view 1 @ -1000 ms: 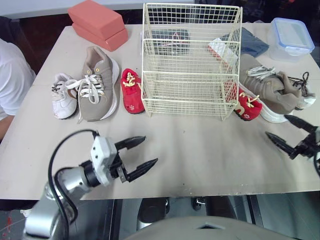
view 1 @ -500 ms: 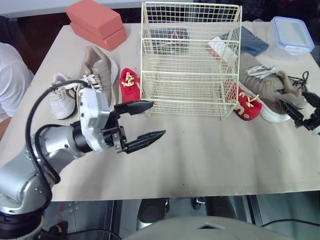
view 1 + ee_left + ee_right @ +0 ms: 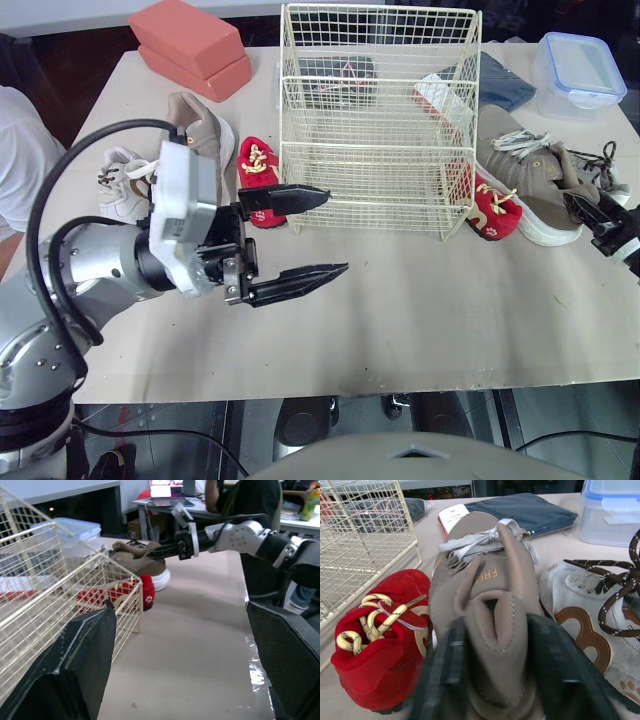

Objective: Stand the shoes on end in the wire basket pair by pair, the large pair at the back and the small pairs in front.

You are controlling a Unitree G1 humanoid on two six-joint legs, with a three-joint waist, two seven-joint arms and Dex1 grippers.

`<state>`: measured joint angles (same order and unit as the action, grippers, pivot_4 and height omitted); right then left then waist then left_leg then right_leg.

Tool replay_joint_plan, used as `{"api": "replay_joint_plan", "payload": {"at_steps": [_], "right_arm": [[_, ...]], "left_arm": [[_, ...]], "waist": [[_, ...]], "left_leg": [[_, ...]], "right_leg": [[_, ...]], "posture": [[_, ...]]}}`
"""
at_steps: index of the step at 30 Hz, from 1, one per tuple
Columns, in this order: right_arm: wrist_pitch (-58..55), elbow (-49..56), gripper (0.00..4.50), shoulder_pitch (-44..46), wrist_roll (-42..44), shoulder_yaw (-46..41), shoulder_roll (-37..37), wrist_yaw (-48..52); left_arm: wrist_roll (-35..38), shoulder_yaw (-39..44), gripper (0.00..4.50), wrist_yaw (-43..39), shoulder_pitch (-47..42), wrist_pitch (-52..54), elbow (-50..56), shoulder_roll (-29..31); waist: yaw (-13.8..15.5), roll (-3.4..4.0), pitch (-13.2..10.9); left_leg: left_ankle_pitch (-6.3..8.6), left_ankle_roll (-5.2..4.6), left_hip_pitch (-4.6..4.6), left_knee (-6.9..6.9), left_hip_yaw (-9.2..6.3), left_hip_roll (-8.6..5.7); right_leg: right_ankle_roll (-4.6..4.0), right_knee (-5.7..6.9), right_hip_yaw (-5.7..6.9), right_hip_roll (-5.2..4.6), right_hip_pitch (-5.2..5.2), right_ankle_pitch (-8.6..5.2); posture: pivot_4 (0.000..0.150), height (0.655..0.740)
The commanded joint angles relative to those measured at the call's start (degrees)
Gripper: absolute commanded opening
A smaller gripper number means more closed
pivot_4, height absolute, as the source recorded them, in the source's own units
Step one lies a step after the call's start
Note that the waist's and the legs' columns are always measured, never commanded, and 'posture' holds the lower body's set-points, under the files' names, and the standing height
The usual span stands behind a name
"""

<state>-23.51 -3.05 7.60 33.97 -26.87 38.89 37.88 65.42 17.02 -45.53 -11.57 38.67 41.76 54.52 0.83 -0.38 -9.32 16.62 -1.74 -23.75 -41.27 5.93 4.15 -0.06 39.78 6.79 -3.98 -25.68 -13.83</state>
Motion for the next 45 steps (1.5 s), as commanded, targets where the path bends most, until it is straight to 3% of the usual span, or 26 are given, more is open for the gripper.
{"api": "replay_joint_plan", "payload": {"at_steps": [1, 11, 19, 27, 32, 38, 45], "right_arm": [[1.4, 2.7, 0.02, 0.2, 0.4, -2.0, -0.3, -0.8], [7.1, 3.8, 0.02, 2.7, -0.1, -8.0, 1.0, -3.9], [13.8, 8.4, 0.02, 14.9, 5.6, -8.3, -0.3, 0.7], [19.9, 16.9, 0.02, 22.3, 1.1, 5.8, 3.6, 14.1], [25.0, 15.1, 0.02, 28.8, -1.0, 11.4, 5.8, 23.0], [36.7, 14.0, 0.02, 31.7, -6.3, 18.0, 6.1, 33.5], [50.3, 9.9, 0.02, 35.9, -9.9, 23.3, 4.8, 40.7]], "left_arm": [[-0.2, -0.7, 4.5, -0.6, -1.8, -0.4, 0.4, 0.3], [-2.0, -2.0, 4.5, -1.7, -5.6, -1.3, -3.0, -1.0], [-5.4, -0.9, 4.5, -6.2, -9.4, -2.2, -9.3, 0.1], [-7.0, 4.5, 4.5, -12.1, -12.5, -2.9, -18.1, 3.2], [-9.3, 6.4, 4.5, -18.7, -13.6, -4.1, -22.9, 6.6], [-6.3, 9.8, 4.5, -23.7, -15.9, -1.8, -26.9, 8.6], [-10.6, 5.4, 4.5, -27.7, -18.2, -3.1, -30.4, 9.2]], "waist": [[0.0, 0.0, 0.0], [0.1, 0.09, -0.1], [-0.3, 0.17, -0.2], [-0.2, 0.14, -0.4], [0.1, -0.15, -0.7], [-0.2, -0.45, -0.9], [-0.2, -0.48, -1.0]], "left_leg": [[0.0, 0.0, 0.0, 0.0, 0.0, 0.0], [-0.02, 0.03, -0.01, 0.0, 0.01, -0.05], [-0.09, 0.14, 0.04, 0.0, 0.07, -0.02], [-0.16, 0.27, 0.01, 0.05, 0.03, 0.05], [-0.17, 0.26, -0.06, -0.01, 0.01, 0.04], [-0.17, 0.27, -0.09, 0.0, -0.03, 0.06], [-0.18, 0.28, -0.07, -0.05, -0.01, 0.06]], "right_leg": [[0.0, 0.0, 0.0, 0.0, 0.0, 0.0], [0.0, 0.01, -0.01, 0.01, -0.01, 0.0], [0.0, 0.04, -0.11, 0.18, -0.05, 0.01], [-0.02, 0.02, -0.09, 0.25, -0.1, 0.0], [-0.01, 0.02, 0.09, 0.14, -0.1, 0.01], [-0.03, 0.0, 0.24, 0.07, -0.09, 0.01], [-0.02, 0.08, 0.27, 0.05, -0.11, 0.01]], "posture": [[0.15, 0.686], [0.15, 0.686], [0.15, 0.686], [0.15, 0.686], [0.15, 0.686], [0.15, 0.686], [0.15, 0.686]]}}
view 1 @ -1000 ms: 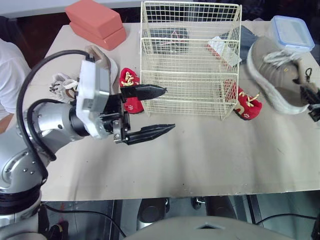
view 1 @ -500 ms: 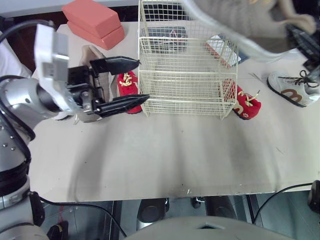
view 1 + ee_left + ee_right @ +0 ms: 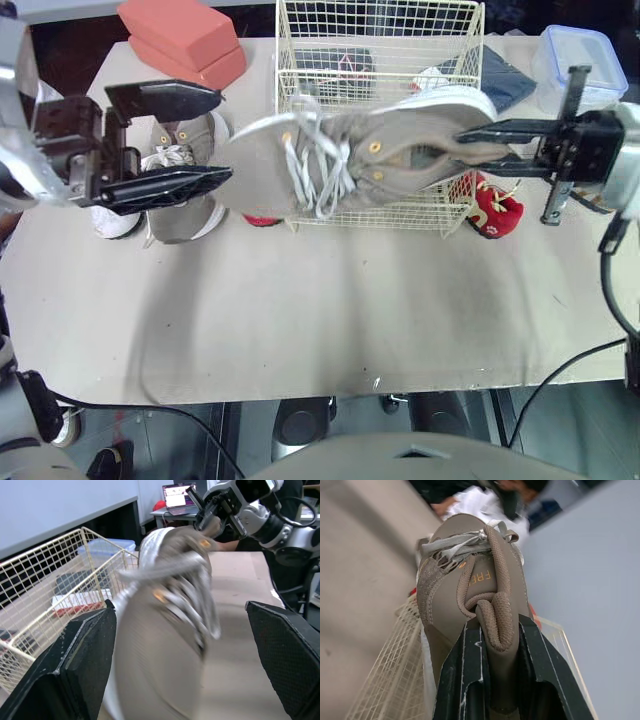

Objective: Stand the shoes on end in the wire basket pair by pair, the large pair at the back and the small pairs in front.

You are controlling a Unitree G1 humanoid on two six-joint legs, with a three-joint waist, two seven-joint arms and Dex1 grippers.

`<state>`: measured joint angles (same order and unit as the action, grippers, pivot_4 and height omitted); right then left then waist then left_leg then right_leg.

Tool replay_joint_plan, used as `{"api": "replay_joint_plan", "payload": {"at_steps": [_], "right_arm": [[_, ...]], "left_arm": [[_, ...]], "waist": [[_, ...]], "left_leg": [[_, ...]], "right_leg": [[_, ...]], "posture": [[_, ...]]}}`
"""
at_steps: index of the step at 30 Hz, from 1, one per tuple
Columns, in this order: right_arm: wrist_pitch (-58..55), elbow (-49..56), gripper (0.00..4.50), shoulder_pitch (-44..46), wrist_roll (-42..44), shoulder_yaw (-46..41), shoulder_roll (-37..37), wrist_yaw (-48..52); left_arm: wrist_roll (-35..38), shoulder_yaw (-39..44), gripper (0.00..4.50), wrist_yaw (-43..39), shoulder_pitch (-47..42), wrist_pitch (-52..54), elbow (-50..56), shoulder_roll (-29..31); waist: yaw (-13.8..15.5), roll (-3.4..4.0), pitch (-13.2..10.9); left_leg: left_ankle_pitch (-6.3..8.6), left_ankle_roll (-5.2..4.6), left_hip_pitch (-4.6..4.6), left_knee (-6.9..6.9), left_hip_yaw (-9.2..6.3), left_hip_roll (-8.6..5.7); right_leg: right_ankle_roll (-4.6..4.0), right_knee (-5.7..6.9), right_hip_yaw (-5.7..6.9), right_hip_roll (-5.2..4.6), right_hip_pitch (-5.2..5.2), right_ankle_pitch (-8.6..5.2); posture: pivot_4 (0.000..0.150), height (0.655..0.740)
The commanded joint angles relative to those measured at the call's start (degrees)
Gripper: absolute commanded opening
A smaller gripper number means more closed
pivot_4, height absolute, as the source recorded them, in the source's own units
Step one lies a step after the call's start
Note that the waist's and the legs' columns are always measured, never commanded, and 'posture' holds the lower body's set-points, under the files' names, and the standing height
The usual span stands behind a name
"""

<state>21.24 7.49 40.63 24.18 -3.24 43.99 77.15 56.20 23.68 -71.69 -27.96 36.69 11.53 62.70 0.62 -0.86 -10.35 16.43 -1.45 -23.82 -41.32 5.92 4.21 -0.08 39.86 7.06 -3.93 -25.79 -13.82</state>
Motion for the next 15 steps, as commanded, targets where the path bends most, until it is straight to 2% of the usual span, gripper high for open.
{"api": "replay_joint_plan", "payload": {"at_steps": [1, 8, 15], "right_arm": [[7.4, -1.3, 0.02, 3.7, -0.5, 0.2, -0.5, 2.1], [20.3, -4.7, 0.02, 9.0, -1.9, 3.4, -2.1, 4.5], [28.9, -5.7, 0.02, 11.9, -1.5, 5.6, -3.2, 3.8]], "left_arm": [[-2.5, -2.6, 4.5, -2.3, -1.9, -1.4, -0.1, 1.0], [-12.0, -14.2, 4.5, -7.8, -4.3, -2.7, -0.9, 2.5], [-20.8, -21.0, 4.5, -12.1, -10.4, -8.1, -7.7, 1.0]], "waist": [[0.2, -0.01, 0.0], [0.1, -0.01, 0.0], [0.1, 0.0, 0.0]], "left_leg": [[0.0, 0.01, 0.0, -0.02, -0.01, 0.0], [-0.01, 0.01, -0.02, -0.03, 0.03, -0.03], [-0.02, 0.02, -0.02, -0.05, 0.15, -0.03]], "right_leg": [[0.0, 0.01, 0.01, 0.0, 0.01, 0.0], [-0.2, 0.0, 0.0, 0.03, 0.0, 0.12], [-0.21, 0.03, -0.01, 0.07, -0.02, 0.12]], "posture": [[0.15, 0.686], [0.15, 0.686], [0.15, 0.686]]}}
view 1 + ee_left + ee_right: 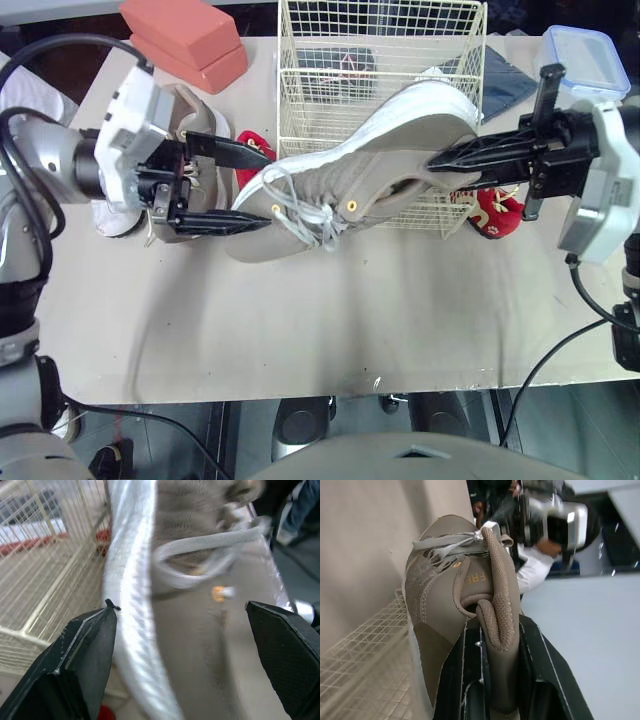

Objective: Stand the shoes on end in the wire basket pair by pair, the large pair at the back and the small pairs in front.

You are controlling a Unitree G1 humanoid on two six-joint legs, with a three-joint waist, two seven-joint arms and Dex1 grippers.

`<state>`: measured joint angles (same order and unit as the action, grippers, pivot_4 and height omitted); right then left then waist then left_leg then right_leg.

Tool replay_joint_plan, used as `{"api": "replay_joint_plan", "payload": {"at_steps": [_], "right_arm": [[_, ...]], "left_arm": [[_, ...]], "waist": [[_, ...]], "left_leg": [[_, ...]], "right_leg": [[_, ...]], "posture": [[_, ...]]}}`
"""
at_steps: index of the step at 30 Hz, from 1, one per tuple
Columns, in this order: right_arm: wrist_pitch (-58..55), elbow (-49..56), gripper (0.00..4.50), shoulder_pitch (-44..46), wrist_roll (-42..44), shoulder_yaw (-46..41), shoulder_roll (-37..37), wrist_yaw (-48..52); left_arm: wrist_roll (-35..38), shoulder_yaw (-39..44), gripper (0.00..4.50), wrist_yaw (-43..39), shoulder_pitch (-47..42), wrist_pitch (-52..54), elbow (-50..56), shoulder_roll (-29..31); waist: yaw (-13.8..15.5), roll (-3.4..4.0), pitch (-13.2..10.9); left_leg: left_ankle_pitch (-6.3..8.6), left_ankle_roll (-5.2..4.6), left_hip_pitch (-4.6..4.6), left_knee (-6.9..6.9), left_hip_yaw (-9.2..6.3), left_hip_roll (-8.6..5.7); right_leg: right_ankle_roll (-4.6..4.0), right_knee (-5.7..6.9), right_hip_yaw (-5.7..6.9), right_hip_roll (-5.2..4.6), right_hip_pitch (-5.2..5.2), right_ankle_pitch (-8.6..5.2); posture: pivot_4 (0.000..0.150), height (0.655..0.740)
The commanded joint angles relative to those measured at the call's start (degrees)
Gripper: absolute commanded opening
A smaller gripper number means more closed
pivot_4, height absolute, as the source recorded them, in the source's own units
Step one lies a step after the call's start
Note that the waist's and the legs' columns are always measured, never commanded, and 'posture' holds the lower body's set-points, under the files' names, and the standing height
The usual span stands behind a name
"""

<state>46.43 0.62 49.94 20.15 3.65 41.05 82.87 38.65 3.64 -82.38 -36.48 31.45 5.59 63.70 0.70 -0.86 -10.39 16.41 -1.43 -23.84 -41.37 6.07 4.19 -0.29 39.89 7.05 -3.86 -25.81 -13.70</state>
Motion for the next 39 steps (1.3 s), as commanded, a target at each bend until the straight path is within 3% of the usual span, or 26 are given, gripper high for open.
{"api": "replay_joint_plan", "payload": {"at_steps": [1, 7, 10, 15, 19, 25, 28, 33, 39], "right_arm": [[4.6, 0.9, 0.02, 2.8, 2.5, -1.1, -0.3, -2.2], [7.6, 0.4, 0.02, 5.0, 2.0, -0.7, -1.0, -4.6], [8.3, 0.2, 0.0, 5.4, 1.7, -0.3, -1.3, -5.4], [9.9, -0.9, 0.0, 5.9, 0.6, -0.6, -1.4, -6.9], [10.5, -1.9, 0.0, 6.0, -0.5, -1.3, -0.8, -8.5], [5.3, -3.1, 2.68, 4.4, -2.2, -2.4, 1.0, -13.0], [-0.2, -3.5, 4.35, 2.5, -1.7, -3.7, 2.0, -16.7], [-16.0, -0.5, 4.5, -5.5, 3.6, -7.3, 4.5, -22.1], [-49.8, 15.9, 4.5, -16.6, 23.9, -10.8, 3.6, -39.1]], "left_arm": [[-4.0, -1.3, 4.5, -1.8, -2.4, -3.5, -2.4, -0.3], [-4.0, -2.3, 4.5, -4.4, -4.0, -1.8, -3.7, -1.1], [-2.8, -2.4, 3.67, -5.2, -4.6, 0.1, -3.2, -1.9], [-2.1, -2.1, 1.78, -6.2, -4.8, 1.9, -2.5, -2.8], [-1.7, -1.4, 1.27, -5.8, -4.6, 3.1, -2.0, -3.7], [-0.3, 2.1, 1.17, -1.2, -4.5, 3.2, -1.8, -8.0], [1.3, 5.3, 1.17, 3.4, -4.9, 4.5, -2.1, -11.3], [3.3, 9.8, 1.16, 12.3, -3.3, 4.3, -0.1, -17.0], [7.2, 13.0, 1.16, 21.8, -0.5, 4.9, 4.8, -24.8]], "waist": [[0.0, 0.0, 0.0], [-0.1, 0.01, 0.0], [0.0, 0.01, 0.0], [0.0, 0.01, 0.0], [0.0, 0.01, 0.0], [0.1, 0.01, 0.0], [0.0, 0.0, 0.0], [0.2, -0.01, 0.0], [0.0, -0.04, 0.0]], "left_leg": [[0.0, 0.0, 0.0, -0.01, 0.01, 0.0], [0.0, 0.0, 0.0, -0.04, 0.04, 0.02], [0.0, 0.0, 0.0, -0.04, 0.01, 0.02], [0.0, 0.0, 0.0, -0.06, 0.0, 0.03], [-0.01, 0.0, 0.0, -0.07, -0.01, 0.02], [-0.01, 0.0, -0.01, -0.09, -0.02, 0.03], [-0.01, -0.01, -0.01, -0.14, -0.02, 0.04], [-0.01, -0.01, -0.02, -0.14, -0.04, 0.04], [-0.01, -0.01, -0.04, -0.18, -0.2, 0.05]], "right_leg": [[0.0, 0.01, 0.0, 0.0, 0.0, 0.0], [-0.01, 0.03, -0.03, 0.0, -0.01, 0.01], [-0.01, 0.03, -0.04, 0.0, -0.02, 0.01], [-0.02, 0.05, -0.04, -0.02, -0.02, 0.01], [-0.02, 0.07, -0.04, -0.03, -0.02, 0.01], [-0.03, 0.08, -0.03, -0.05, -0.02, 0.02], [-0.03, 0.12, -0.04, -0.09, -0.01, 0.02], [-0.03, 0.12, -0.05, -0.14, 0.0, 0.03], [-0.05, 0.19, -0.17, -0.22, 0.07, 0.05]], "posture": [[0.15, 0.686], [0.15, 0.686], [0.15, 0.686], [0.15, 0.686], [0.15, 0.686], [0.15, 0.686], [0.15, 0.686], [0.15, 0.686], [0.15, 0.686]]}}
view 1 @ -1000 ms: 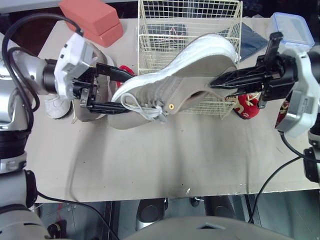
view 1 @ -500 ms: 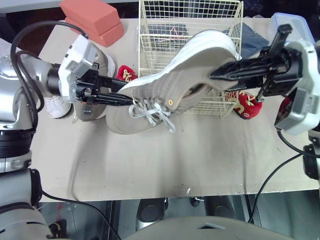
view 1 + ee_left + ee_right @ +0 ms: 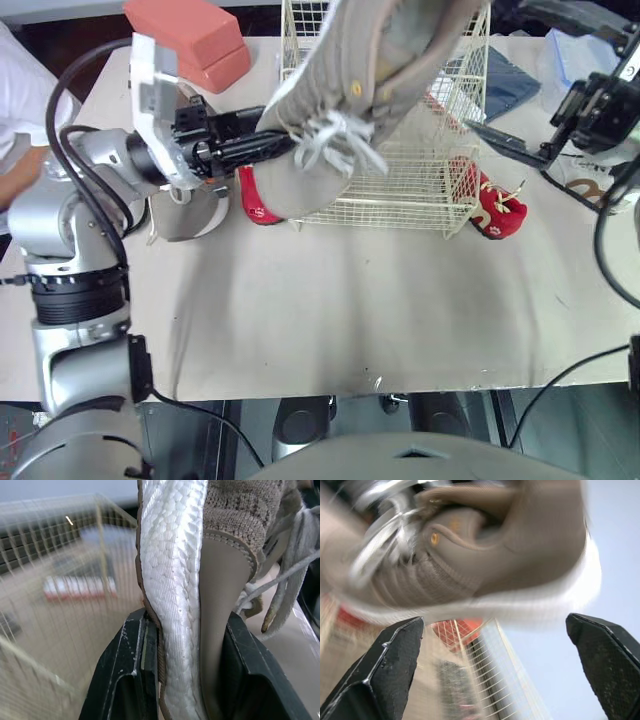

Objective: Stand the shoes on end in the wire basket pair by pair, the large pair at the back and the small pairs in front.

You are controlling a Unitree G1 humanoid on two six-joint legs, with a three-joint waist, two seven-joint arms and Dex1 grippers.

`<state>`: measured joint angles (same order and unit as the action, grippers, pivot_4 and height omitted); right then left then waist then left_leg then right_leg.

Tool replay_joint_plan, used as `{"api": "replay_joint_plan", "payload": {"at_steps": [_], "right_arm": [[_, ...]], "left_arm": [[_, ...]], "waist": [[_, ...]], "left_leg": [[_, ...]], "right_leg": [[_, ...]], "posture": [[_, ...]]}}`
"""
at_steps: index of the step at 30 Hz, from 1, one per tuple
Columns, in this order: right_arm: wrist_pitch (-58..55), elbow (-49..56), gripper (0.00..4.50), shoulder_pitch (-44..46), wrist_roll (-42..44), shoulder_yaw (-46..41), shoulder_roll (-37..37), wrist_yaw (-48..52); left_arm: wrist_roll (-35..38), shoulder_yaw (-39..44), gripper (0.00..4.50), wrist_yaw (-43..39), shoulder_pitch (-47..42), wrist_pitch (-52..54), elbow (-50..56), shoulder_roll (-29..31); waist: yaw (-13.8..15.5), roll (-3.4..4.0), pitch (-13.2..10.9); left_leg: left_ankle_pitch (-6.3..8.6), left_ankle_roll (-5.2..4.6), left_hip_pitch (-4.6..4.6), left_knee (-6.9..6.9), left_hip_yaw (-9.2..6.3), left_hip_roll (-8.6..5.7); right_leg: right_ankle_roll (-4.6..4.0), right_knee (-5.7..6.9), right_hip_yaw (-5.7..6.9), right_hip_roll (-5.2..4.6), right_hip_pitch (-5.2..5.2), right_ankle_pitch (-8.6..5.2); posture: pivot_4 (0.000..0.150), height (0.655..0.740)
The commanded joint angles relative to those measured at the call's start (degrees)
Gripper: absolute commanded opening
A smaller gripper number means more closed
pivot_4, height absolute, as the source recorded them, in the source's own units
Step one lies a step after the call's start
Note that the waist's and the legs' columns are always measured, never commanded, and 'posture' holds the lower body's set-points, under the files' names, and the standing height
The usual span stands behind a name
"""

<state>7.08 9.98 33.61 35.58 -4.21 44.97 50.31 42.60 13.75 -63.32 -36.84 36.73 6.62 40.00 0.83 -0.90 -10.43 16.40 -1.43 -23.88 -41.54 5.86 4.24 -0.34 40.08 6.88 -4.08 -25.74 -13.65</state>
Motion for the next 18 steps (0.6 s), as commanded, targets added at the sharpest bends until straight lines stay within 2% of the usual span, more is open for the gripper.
{"api": "replay_joint_plan", "payload": {"at_steps": [1, 4, 7, 12, 15, 18], "right_arm": [[-14.8, 7.6, 4.5, -0.9, 12.2, -3.4, -1.1, -9.4], [-26.3, 10.0, 4.5, -0.5, 23.4, -5.5, -3.3, -19.6], [-33.0, 13.4, 4.5, 1.2, 31.7, -6.2, -6.1, -27.3], [-38.4, 15.8, 4.5, 3.3, 34.8, -4.9, -9.9, -34.6], [-40.4, 16.4, 3.7, 3.5, 35.5, -4.7, -11.2, -35.2], [-41.9, 17.0, 2.39, 3.9, 36.5, -4.5, -12.4, -35.8]], "left_arm": [[3.8, 2.9, 1.16, 3.7, 0.5, -0.2, 4.7, -2.1], [3.4, 1.8, 1.16, 5.8, 2.3, -1.2, 6.5, -4.0], [2.3, 0.3, 1.16, 7.2, 2.6, -2.1, 7.1, -5.4], [0.9, -2.7, 1.16, 8.4, 3.0, -3.1, 8.0, -7.0], [0.3, -3.3, 1.16, 8.8, 3.0, -3.7, 7.8, -7.5], [-0.1, -3.9, 1.16, 8.8, 3.4, -3.8, 7.7, -7.5]], "waist": [[-0.2, 0.0, 0.0], [-0.2, -0.01, 0.0], [-0.1, -0.01, 0.0], [0.0, -0.02, 0.0], [0.0, -0.03, 0.0], [0.0, -0.03, 0.0]], "left_leg": [[0.0, 0.0, 0.01, -0.01, 0.01, -0.01], [-0.01, 0.02, 0.13, 0.0, 0.01, 0.01], [-0.01, 0.02, 0.1, -0.01, -0.03, -0.02], [-0.01, 0.01, 0.03, 0.02, -0.03, -0.04], [-0.01, 0.01, -0.02, 0.05, -0.04, -0.05], [-0.01, 0.0, -0.02, 0.07, -0.05, -0.06]], "right_leg": [[0.0, 0.02, -0.01, 0.01, 0.0, 0.0], [0.0, 0.02, -0.05, 0.05, 0.08, 0.0], [0.0, 0.02, 0.01, 0.06, 0.08, 0.0], [0.0, -0.08, 0.02, 0.08, 0.07, 0.0], [0.01, -0.15, 0.04, 0.07, 0.07, 0.01], [0.01, -0.15, 0.05, 0.08, 0.06, 0.01]], "posture": [[0.15, 0.686], [0.15, 0.686], [0.15, 0.686], [0.15, 0.686], [0.15, 0.686], [0.15, 0.686]]}}
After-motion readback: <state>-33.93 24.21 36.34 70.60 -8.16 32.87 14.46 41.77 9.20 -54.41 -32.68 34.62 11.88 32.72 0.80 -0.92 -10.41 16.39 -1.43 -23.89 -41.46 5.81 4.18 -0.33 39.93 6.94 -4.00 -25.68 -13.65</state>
